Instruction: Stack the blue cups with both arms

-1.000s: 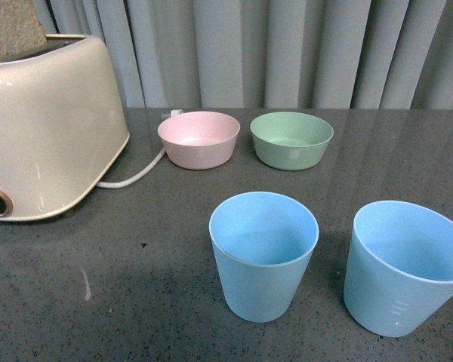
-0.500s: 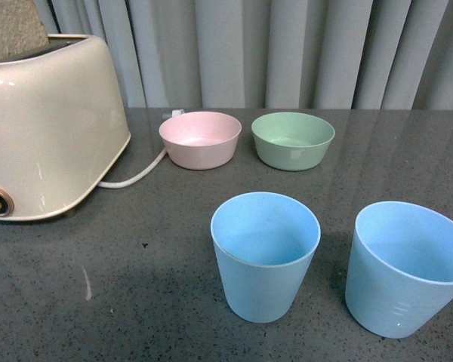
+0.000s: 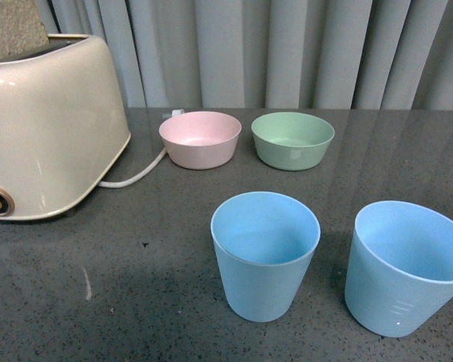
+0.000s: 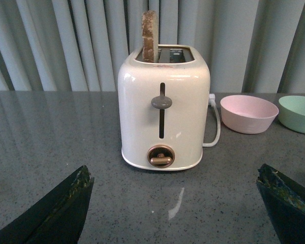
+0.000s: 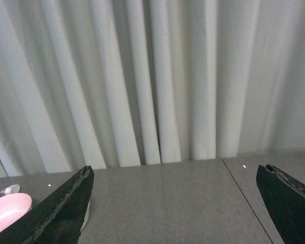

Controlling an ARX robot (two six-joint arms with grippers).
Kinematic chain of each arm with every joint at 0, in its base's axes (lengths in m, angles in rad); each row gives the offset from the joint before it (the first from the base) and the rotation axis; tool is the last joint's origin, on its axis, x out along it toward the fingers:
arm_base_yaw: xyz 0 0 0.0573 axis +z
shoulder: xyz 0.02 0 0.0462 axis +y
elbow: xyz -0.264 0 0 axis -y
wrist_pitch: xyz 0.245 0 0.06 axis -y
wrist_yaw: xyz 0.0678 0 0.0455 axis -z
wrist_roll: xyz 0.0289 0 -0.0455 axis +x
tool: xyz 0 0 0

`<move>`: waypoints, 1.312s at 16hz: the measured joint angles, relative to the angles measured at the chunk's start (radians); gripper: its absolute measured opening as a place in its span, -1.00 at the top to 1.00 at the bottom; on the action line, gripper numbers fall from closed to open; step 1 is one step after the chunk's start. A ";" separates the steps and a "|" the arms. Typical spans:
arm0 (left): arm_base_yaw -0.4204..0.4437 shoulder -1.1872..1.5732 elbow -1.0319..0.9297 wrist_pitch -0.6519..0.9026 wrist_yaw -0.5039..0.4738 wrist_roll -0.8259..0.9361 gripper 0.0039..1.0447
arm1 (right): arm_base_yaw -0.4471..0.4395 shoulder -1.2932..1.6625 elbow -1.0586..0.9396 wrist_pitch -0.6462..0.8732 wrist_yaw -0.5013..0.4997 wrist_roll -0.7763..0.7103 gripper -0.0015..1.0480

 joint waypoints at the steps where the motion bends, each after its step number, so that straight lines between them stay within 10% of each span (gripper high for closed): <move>1: 0.000 0.000 0.000 0.000 0.000 0.000 -0.86 | 0.006 0.042 0.032 0.005 -0.012 -0.009 -0.87; 5: 0.000 0.000 0.000 0.000 0.000 0.001 -0.88 | 0.047 0.243 0.199 -0.085 -0.073 -0.053 -0.87; 14: 0.000 0.000 0.000 0.000 0.000 0.003 -0.88 | 0.251 0.457 0.380 -0.803 -0.235 -0.393 -0.87; 21: 0.000 0.000 0.000 0.000 0.000 0.003 -0.88 | 0.367 0.556 0.324 -0.788 -0.187 -0.369 -0.87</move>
